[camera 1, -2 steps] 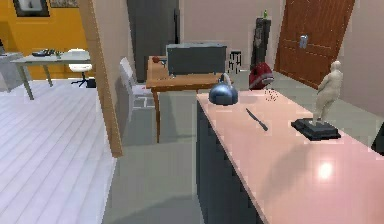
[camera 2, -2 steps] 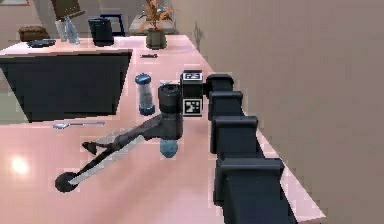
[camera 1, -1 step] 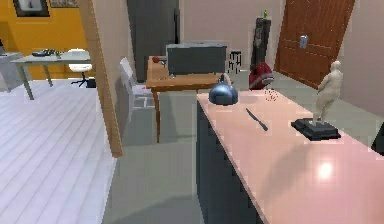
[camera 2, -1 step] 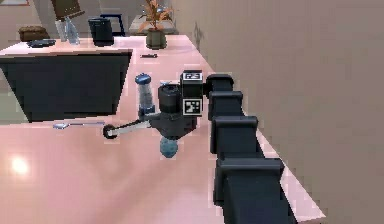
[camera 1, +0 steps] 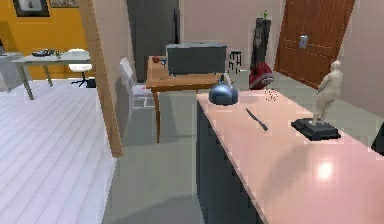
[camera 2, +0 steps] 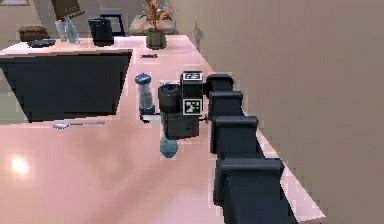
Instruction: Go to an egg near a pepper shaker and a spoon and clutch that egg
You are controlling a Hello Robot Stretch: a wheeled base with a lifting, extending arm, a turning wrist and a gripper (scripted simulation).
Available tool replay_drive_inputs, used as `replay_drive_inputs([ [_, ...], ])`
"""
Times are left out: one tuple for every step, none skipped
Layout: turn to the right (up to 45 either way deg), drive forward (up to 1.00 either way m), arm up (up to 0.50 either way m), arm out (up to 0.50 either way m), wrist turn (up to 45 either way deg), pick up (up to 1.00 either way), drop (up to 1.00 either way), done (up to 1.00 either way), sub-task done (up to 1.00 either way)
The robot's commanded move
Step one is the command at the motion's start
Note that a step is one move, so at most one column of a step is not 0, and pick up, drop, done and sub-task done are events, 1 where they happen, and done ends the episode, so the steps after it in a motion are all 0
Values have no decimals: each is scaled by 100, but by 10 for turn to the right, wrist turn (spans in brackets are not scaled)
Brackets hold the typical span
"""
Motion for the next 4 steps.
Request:
replay_drive_inputs([
  [0,0,-12,0,0,0,0,0,0],
  [0,0,0,0,0,100,0,0,0],
  [0,0,10,0,0,0,0,0,0],
  [0,0,0,0,0,0,0,100,0],
])
